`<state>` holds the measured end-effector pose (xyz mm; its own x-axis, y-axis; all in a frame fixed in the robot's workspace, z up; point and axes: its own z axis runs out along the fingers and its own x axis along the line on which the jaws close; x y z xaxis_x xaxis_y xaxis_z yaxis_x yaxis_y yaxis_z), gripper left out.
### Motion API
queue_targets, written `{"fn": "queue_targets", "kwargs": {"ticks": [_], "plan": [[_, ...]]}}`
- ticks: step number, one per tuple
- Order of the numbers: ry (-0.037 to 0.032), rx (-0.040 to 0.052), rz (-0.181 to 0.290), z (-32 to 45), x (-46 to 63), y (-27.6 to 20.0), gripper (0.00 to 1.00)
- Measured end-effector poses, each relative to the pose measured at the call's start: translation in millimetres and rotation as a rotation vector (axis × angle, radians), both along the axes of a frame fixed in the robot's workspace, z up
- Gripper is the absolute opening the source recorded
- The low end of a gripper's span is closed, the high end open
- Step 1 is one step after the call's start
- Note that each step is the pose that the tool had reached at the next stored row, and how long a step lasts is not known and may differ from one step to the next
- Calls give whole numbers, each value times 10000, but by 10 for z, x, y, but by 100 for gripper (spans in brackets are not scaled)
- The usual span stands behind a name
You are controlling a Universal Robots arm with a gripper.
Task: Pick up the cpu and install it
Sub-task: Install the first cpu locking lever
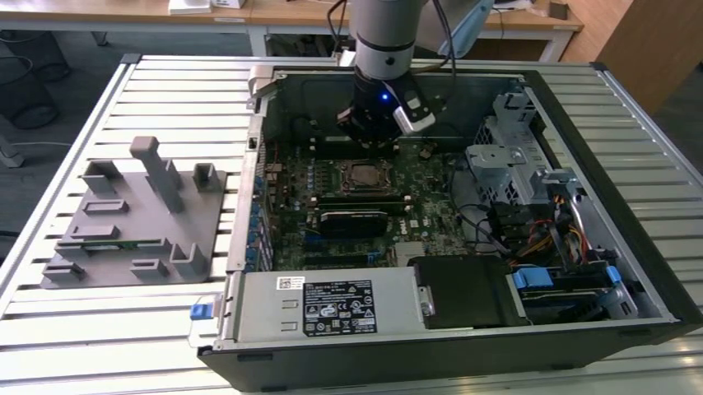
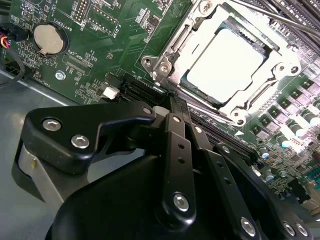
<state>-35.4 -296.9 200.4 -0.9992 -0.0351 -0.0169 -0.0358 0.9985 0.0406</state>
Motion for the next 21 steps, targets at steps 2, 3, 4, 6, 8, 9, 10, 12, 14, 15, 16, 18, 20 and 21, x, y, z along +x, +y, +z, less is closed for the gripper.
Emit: {"fn": "queue_targets", "kwargs": {"ticks": [2, 3, 4, 6, 8, 9, 10, 12, 14, 15, 16, 18, 20, 21], "plan": [[2, -2, 0, -2, 1, 0, 11], [2, -2, 0, -3, 2, 0, 11], [2, -1, 0, -3, 2, 0, 11], [1, 0, 0, -2, 2, 0, 11], [2, 0, 0, 9, 2, 0, 11], [2, 0, 0, 17, 2, 0, 11], [3, 0, 0, 21, 3, 0, 11], [1, -1, 0, 21, 3, 1, 11], [2, -48, 1, 20, 3, 0, 11], [3, -85, 0, 17, 3, 0, 11], [4, -122, 1, 13, 3, 0, 11], [6, -193, 0, 3, 3, 0, 11], [10, -259, 1, -10, 3, 0, 11], [14, -293, 1, -17, 3, 0, 11]]}}
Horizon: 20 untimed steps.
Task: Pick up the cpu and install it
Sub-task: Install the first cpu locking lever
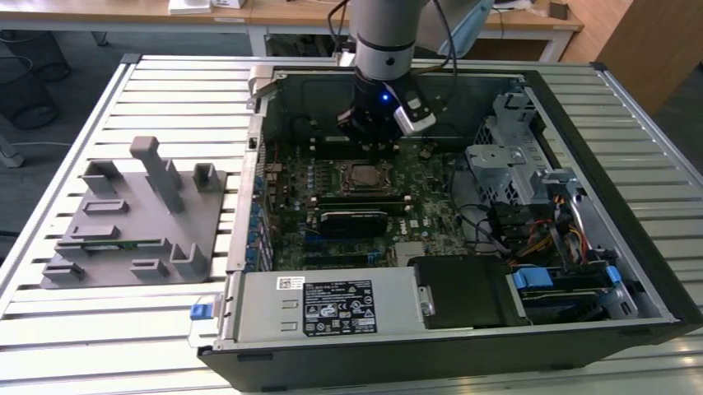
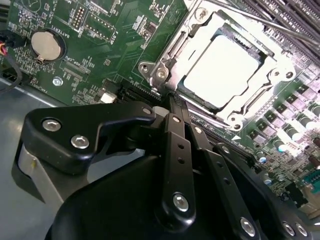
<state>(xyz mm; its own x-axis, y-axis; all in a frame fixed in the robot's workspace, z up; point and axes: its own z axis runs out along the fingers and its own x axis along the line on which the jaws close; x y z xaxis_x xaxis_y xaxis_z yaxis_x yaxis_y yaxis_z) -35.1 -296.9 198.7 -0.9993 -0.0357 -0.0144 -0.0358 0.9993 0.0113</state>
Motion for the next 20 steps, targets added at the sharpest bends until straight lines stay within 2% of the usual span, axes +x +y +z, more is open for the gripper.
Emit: {"fn": "queue_targets", "kwargs": {"ticks": [2, 6, 9, 11, 14, 16, 20], "plan": [[1, -54, 1, -15, 2, -1, 11], [16, -101, -1, -39, 5, 0, 11], [30, -97, -1, -44, 6, 0, 11], [38, -60, 1, -44, 8, 1, 11], [34, -34, -1, -12, 10, 5, 11], [45, -51, 0, 24, 9, 2, 11], [43, -50, 0, 31, 9, 2, 11]]}}
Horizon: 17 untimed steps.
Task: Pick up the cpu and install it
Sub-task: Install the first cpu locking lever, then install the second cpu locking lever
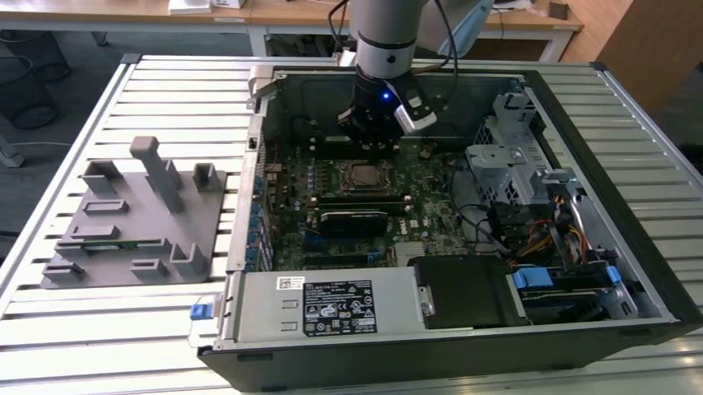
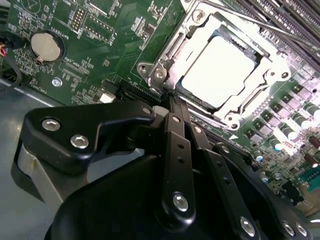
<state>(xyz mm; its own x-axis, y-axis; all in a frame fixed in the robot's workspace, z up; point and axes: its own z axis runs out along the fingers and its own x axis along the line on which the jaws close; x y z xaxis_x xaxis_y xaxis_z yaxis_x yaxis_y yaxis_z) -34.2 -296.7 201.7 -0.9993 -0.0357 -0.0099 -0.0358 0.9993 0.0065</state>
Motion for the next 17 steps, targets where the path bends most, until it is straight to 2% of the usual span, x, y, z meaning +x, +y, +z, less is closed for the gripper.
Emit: {"fn": "queue_targets", "kwargs": {"ticks": [17], "plan": [[3, -4, 0, -2, 3, -44, 11]]}}
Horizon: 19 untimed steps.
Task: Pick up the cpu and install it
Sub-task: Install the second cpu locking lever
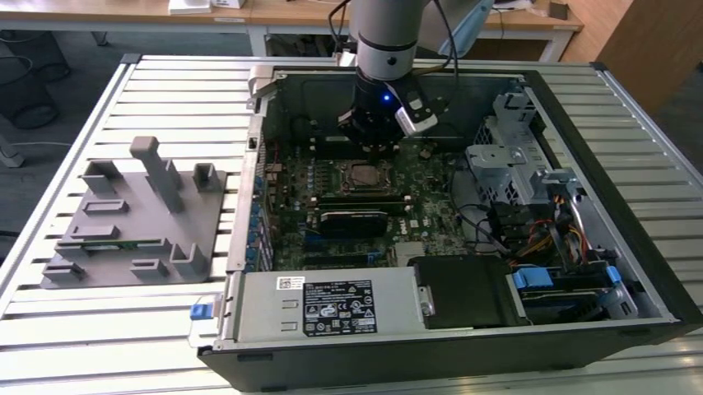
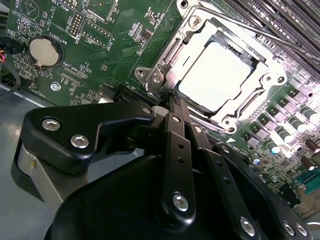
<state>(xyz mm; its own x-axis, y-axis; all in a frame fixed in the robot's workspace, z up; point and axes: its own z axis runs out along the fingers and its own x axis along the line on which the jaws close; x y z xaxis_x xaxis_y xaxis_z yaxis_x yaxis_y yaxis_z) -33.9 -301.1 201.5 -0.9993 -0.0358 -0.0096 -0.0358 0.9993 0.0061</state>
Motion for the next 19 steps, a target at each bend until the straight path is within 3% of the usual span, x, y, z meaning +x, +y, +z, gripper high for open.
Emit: {"fn": "queue_targets", "kwargs": {"ticks": [9, 19], "plan": [[-1, 3, -1, 1, 1, -63, 11], [0, -5, -1, 107, 1, -73, 11]]}}
